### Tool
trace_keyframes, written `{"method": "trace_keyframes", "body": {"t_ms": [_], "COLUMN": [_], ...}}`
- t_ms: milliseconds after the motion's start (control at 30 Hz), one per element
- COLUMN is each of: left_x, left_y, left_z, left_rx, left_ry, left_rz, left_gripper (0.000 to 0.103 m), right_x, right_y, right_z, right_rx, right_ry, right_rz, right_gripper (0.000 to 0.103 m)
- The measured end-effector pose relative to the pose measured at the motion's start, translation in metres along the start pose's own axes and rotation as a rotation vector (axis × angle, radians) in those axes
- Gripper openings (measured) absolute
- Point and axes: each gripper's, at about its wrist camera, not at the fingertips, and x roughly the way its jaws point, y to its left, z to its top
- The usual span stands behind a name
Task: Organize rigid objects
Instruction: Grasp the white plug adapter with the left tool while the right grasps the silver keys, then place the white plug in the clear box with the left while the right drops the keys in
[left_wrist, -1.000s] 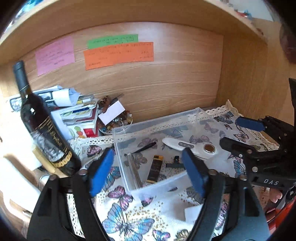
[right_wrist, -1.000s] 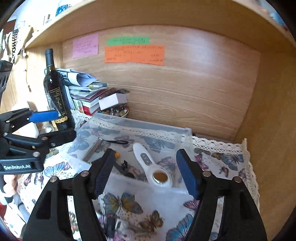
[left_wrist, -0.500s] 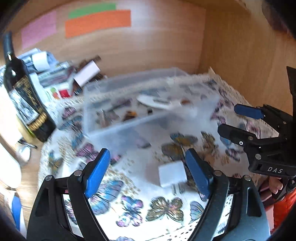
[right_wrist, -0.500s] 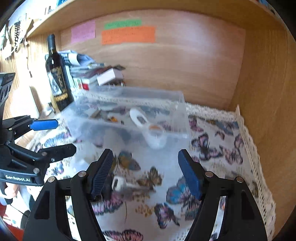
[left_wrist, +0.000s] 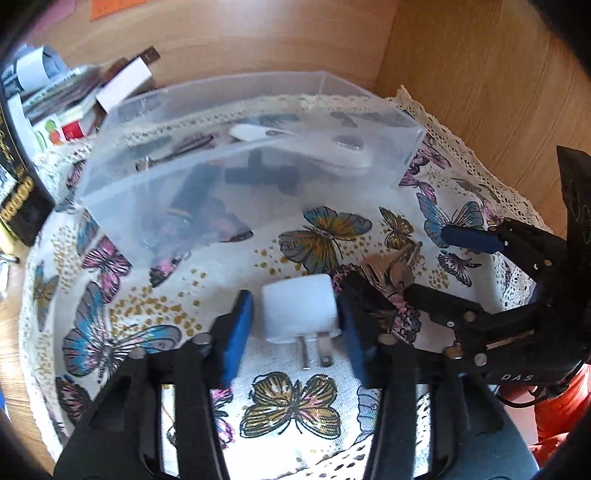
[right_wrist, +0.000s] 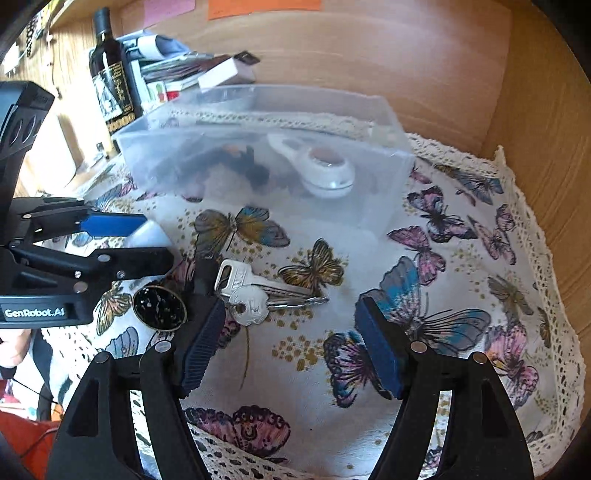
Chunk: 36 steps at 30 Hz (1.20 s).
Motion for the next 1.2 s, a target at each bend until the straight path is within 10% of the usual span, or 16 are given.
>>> {"method": "trace_keyframes", "body": {"t_ms": [500, 567, 700, 833, 1000, 1200], "left_x": [-0.017, -0.02, -0.029, -0.039, -0.048, -0.052], "left_y": [0.014, 0.016, 0.02, 0.021, 0.025, 0.031], "left_z": [-0.002, -0.001, 0.0, 0.0, 0.0, -0.001], "left_rx": [-0.051, -0.057, -0.07, -0.072, -0.079, -0.087], "left_ry": [-0.065, -0.073, -0.096, -0.122, -0.142, -0.148], "left_rz": [0.018, 0.02, 0.02, 0.03, 0.041, 0.053], "left_gripper": [0.038, 0.038, 0.038, 0.038, 0.038, 0.038], "right_x": [0.008, 0.004, -0.005, -0.006, 0.002, 0.029], "right_y": [0.006, 0.004, -0.004, -0.002, 0.005, 0.014], "right_z": [0.002, 0.002, 0.005, 0.006, 0.015, 0.029], "right_rx": [0.003, 0.021, 0.06, 0.047, 0.019, -0.041], "right_ry": [0.005, -0.004, -0.021, -0.017, -0.012, 0.043], "right_rz": [0.011, 0.016, 0.021, 0.012, 0.024, 0.019], "right_gripper": [0.055, 0.03, 0.011, 0.012, 0.046, 0.046]}}
